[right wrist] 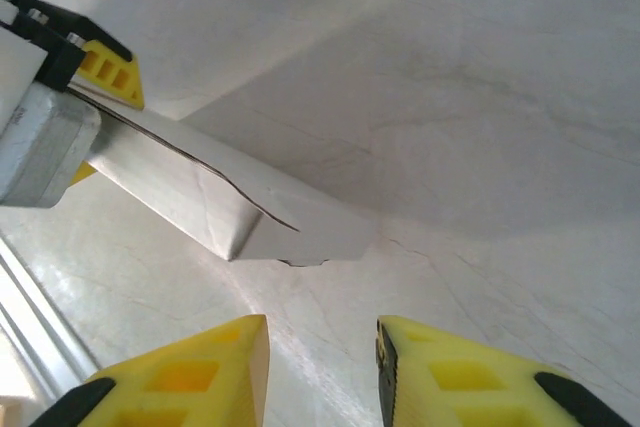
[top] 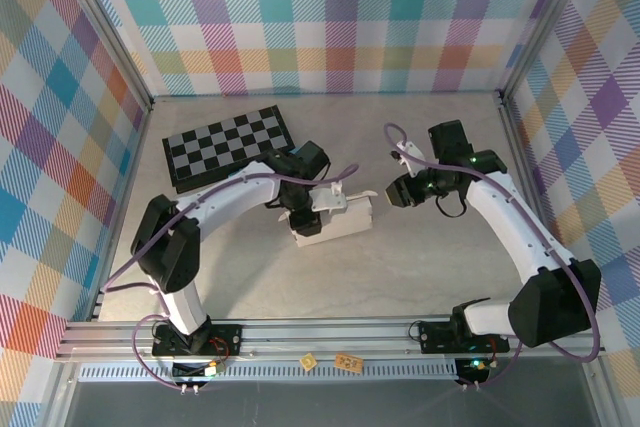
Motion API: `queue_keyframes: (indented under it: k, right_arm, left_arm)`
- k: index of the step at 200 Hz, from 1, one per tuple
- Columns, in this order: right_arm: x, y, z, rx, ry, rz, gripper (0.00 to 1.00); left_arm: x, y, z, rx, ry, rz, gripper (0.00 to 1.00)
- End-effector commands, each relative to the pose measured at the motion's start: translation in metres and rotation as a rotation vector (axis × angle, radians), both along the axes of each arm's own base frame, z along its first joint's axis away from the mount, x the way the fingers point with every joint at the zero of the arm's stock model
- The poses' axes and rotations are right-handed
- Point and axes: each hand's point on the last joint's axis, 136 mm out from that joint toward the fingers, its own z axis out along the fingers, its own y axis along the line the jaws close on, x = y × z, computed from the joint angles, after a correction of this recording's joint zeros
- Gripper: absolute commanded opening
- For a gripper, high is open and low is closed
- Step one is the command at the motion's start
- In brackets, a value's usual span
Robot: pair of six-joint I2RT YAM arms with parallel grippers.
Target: Fold the paper box
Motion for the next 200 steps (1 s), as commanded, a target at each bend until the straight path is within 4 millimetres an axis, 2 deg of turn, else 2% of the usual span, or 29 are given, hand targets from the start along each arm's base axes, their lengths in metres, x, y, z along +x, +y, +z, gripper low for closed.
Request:
queue_keyframes:
  k: [1,30,52,79,101,118,143,163,200]
  right_arm:
    - [-0.011,0.019,-0.001,0.104,0.024,0.12,0.36]
    - [-0.001,0.034,0.001,0.159,0.024,0.199,0.39]
    - [0.012,0.04,0.014,0.174,0.006,0.211,0.4]
    - [0.015,0.041,0.026,0.175,-0.018,0.203,0.42]
    - [0.005,0.034,0.02,0.142,-0.034,0.198,0.42]
    - [-0.002,0.025,0.003,0.085,-0.035,0.191,0.42]
    - [0.0,0.009,-0.016,-0.011,-0.062,0.172,0.41]
    - [0.01,0.004,-0.011,-0.021,-0.088,0.155,0.41]
    - [0.021,0.014,-0.008,0.019,-0.051,0.175,0.4]
  left_arm:
    - [-0.011,0.015,-0.005,0.016,0.002,-0.053,0.41]
    - [-0.014,0.02,-0.006,0.018,-0.005,-0.058,0.42]
    - [-0.008,0.013,-0.003,0.014,0.005,-0.045,0.4]
    - [0.006,-0.002,0.008,0.001,0.018,-0.029,0.38]
    - [0.013,-0.009,0.009,0.01,0.02,-0.032,0.38]
    - [0.014,-0.012,0.008,0.01,0.023,-0.036,0.38]
    - [0.011,-0.012,0.005,0.016,0.027,-0.04,0.38]
    - [0.01,-0.011,0.005,0.015,0.024,-0.041,0.38]
    - [0.012,-0.012,0.004,0.013,0.024,-0.036,0.38]
